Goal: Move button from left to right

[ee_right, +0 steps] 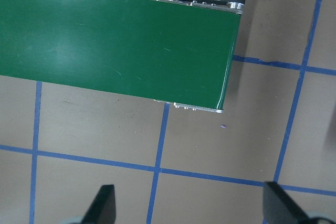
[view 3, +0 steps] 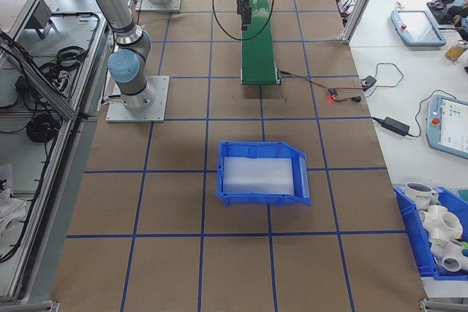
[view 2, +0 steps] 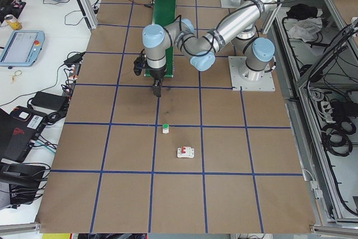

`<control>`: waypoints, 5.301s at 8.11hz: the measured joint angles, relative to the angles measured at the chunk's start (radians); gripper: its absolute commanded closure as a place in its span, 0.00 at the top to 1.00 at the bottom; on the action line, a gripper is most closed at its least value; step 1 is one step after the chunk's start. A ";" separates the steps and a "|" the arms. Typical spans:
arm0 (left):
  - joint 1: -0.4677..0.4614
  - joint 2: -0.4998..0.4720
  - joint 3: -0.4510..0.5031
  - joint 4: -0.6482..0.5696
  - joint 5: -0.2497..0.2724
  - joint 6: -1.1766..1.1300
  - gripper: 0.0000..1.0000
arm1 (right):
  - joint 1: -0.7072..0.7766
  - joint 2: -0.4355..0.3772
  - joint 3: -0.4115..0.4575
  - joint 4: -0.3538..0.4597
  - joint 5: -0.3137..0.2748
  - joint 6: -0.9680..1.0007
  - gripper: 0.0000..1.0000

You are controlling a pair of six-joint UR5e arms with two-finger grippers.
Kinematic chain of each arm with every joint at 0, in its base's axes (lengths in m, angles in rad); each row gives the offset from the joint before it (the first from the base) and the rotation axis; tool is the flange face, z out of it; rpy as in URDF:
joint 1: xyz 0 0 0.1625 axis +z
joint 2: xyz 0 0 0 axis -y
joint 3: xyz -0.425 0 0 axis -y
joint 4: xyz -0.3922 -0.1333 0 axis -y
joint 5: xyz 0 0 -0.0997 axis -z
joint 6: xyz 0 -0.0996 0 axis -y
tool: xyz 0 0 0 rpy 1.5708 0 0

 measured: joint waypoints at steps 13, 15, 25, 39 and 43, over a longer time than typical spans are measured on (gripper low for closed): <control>0.140 -0.283 0.009 0.166 0.133 0.043 1.00 | 0.001 0.001 0.000 0.002 0.001 -0.001 1.00; 0.141 -0.291 0.010 0.167 0.150 0.046 1.00 | 0.001 0.001 0.000 0.002 0.001 -0.001 1.00; 0.140 -0.351 0.027 0.195 0.143 0.038 0.00 | 0.002 0.001 0.002 0.001 0.001 -0.001 1.00; -0.298 -0.034 0.067 -0.131 -0.105 -0.351 0.00 | 0.002 0.041 -0.008 0.018 -0.001 -0.013 1.00; -0.335 -0.089 0.020 -0.130 -0.102 -0.451 0.00 | 0.001 0.083 -0.028 0.067 -0.009 -0.016 1.00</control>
